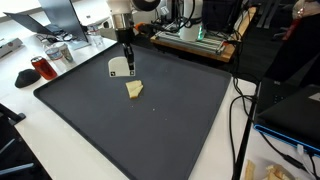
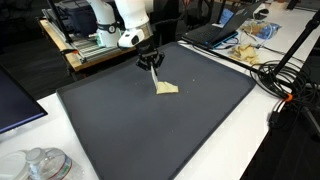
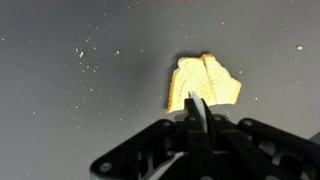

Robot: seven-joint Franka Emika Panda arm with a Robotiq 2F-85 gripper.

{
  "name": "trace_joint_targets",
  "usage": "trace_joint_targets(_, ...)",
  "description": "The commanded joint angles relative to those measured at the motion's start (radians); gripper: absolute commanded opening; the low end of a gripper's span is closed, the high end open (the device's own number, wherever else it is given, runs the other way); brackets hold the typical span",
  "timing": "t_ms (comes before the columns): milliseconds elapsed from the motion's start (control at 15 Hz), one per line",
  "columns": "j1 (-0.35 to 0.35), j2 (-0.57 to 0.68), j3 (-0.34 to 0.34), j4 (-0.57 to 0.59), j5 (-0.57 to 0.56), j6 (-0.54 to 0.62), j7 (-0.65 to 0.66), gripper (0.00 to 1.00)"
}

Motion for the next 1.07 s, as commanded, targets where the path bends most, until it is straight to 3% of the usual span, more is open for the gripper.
trace_joint_targets(0,-0.071,0.015,0.068,0.047,0.164,-0.070,-0.113,0.01)
trace_joint_targets(200,-0.129,0.028,0.106,0.078,0.341,-0.136,-0.235,0.01)
trace_joint_targets(867,-0.237,0.180,0.140,0.178,0.662,-0.234,-0.535,0.01)
trace_joint_targets(933,-0.167,0.191,0.061,0.193,0.698,-0.267,-0.555,0.01)
trace_joint_targets(1000,-0.162,0.205,0.049,0.202,0.715,-0.281,-0.568,0.01)
